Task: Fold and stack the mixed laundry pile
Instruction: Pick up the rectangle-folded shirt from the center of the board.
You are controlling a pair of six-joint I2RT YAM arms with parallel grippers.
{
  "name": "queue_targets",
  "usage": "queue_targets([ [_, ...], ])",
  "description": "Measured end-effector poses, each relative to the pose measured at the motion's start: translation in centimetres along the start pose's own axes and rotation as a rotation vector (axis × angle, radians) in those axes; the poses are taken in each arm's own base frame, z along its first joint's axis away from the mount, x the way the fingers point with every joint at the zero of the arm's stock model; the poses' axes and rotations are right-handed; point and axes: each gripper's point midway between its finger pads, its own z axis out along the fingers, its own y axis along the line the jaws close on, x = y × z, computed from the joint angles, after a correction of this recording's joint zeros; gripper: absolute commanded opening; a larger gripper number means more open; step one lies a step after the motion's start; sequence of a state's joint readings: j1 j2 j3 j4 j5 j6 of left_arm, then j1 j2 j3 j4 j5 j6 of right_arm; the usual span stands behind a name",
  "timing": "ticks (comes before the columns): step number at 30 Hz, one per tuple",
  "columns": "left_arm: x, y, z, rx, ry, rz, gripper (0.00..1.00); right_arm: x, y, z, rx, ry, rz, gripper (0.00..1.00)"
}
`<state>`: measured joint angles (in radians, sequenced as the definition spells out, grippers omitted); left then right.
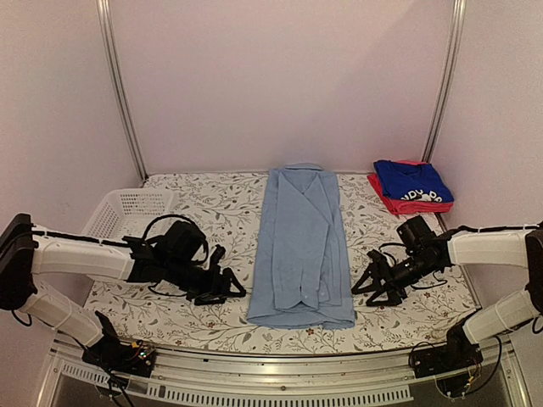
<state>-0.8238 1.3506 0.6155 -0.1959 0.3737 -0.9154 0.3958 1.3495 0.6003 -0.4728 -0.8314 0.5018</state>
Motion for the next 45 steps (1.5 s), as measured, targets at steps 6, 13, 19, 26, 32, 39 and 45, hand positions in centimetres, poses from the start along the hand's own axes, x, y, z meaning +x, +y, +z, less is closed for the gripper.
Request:
queue_targets([
  [6,-0.1,0.4,2.6,0.024,0.028,-0.054,0.66,1.3,-2.3,2.2,0.011,0.038,0.07,0.62],
  [13,0.0,0.5,4.6,0.061,0.044,-0.085,0.52,0.9,-2.3,4.2,-0.022,0.074,0.079,0.47],
  [19,0.0,-0.8,6.3,0.119,0.065,-0.065,0.44,0.9,-2.0,5.0,-0.054,0.098,0.073,0.39],
  [26,0.5,-1.5,6.9,0.148,0.085,-0.057,0.34,1.3,-2.4,5.5,-0.077,0.115,0.076,0.25],
  [32,2.0,-0.7,6.8,0.144,0.115,-0.064,0.0,1.8,-2.9,5.7,-0.075,0.131,0.093,0.0],
  [39,2.0,-1.9,5.7,0.152,0.106,-0.015,0.0,1.3,-2.0,4.8,-0.04,0.104,0.063,0.0],
  [45,-1.0,-5.0,4.0,0.198,0.032,0.057,0.0,-2.1,1.2,2.5,-0.074,-0.006,-0.04,0.0],
])
